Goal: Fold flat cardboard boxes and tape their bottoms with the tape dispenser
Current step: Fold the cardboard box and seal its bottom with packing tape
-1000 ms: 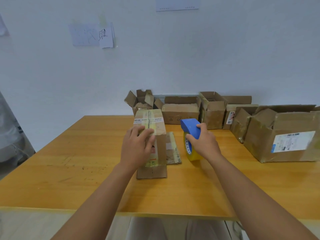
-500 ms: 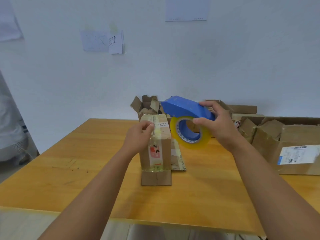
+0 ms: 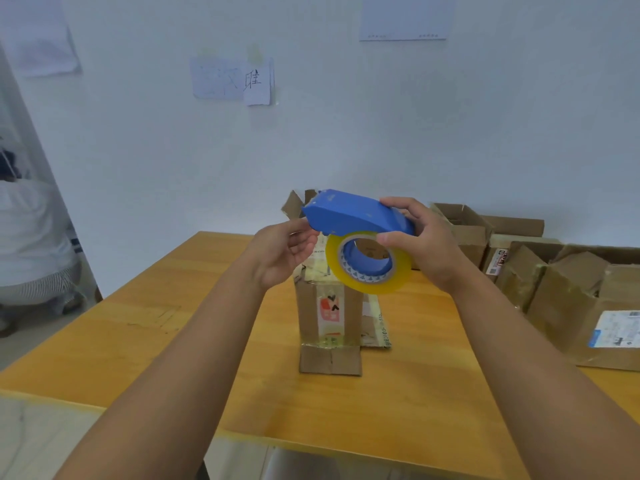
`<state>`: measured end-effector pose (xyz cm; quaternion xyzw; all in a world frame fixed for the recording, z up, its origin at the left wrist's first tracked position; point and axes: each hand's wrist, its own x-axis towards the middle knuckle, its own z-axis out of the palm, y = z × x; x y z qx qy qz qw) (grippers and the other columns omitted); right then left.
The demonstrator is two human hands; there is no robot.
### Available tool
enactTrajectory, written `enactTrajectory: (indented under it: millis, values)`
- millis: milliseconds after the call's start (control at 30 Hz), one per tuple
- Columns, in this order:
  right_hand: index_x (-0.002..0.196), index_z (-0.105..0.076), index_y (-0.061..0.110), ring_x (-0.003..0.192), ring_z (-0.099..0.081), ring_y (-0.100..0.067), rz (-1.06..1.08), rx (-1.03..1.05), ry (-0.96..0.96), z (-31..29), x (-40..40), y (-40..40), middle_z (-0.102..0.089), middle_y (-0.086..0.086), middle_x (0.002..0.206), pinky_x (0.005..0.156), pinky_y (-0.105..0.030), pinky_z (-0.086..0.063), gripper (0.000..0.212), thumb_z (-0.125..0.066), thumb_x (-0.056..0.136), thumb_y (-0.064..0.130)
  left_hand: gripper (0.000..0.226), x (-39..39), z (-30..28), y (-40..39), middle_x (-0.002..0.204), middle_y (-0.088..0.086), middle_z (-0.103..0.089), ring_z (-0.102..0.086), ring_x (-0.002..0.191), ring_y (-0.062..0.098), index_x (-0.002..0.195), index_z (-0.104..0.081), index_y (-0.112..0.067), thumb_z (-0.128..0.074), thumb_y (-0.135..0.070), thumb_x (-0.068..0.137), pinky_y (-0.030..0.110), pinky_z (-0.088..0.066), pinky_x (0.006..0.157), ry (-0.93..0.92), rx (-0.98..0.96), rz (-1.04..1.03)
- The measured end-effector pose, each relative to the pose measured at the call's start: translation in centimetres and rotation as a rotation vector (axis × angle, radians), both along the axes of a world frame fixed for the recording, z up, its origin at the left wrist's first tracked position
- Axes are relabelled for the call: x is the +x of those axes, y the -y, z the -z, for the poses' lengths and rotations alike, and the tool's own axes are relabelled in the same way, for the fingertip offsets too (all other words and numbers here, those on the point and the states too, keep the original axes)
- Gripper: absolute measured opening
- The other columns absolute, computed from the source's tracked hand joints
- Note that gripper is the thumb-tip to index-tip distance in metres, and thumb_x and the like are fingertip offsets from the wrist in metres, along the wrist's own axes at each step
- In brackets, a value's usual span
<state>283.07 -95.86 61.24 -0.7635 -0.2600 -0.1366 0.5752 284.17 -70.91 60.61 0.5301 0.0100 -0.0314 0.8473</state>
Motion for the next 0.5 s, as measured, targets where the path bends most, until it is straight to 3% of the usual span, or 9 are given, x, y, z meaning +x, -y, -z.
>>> enactTrajectory:
  millis: [167, 267, 367, 500]
  values:
    - [0.126, -0.060, 0.040, 0.107, -0.065, -0.016, -0.017, -0.033, -0.010, 0.2, 0.2, 0.5, -0.058, -0.001, 0.131, 0.093, -0.034, -0.057, 0.051, -0.076, 0.080, 0.027, 0.011, 0.3, 0.1, 0.3, 0.074, 0.007, -0.065, -0.065, 0.063, 0.015, 0.093, -0.067, -0.004, -0.067, -0.015, 0.092, 0.022, -0.057, 0.059, -0.013, -0.025, 0.001]
    - [0.129, -0.056, 0.050, 0.114, -0.061, -0.007, -0.018, -0.061, -0.041, 0.4, 0.1, 0.6, -0.056, 0.014, 0.134, 0.095, -0.026, -0.052, 0.050, -0.070, 0.082, 0.038, 0.017, 0.4, 0.4, 0.8, 0.068, 0.004, -0.069, -0.066, 0.060, 0.012, 0.101, -0.068, -0.004, -0.068, -0.018, 0.092, 0.022, -0.057, 0.058, -0.016, 0.018, -0.024]
    - [0.133, -0.048, 0.058, 0.106, -0.064, -0.008, -0.011, -0.078, -0.076, 0.7, -0.1, 0.5, -0.061, 0.019, 0.122, 0.089, -0.021, -0.047, 0.046, -0.064, 0.091, 0.052, 0.016, 0.3, 0.7, 0.9, 0.063, 0.002, -0.067, -0.064, 0.057, 0.009, 0.097, -0.068, -0.002, -0.070, -0.017, 0.091, 0.020, -0.055, 0.056, -0.021, 0.051, -0.065]
    - [0.137, -0.051, 0.048, 0.117, -0.058, -0.007, 0.014, -0.014, -0.057, 1.1, -0.3, -0.1, -0.052, 0.017, 0.137, 0.098, -0.028, -0.050, 0.052, -0.062, 0.086, 0.054, 0.012, 0.1, 0.5, 1.0, 0.066, 0.004, -0.066, -0.061, 0.055, 0.009, 0.091, -0.069, -0.001, -0.070, -0.013, 0.090, 0.019, -0.053, 0.055, 0.004, 0.111, -0.163]
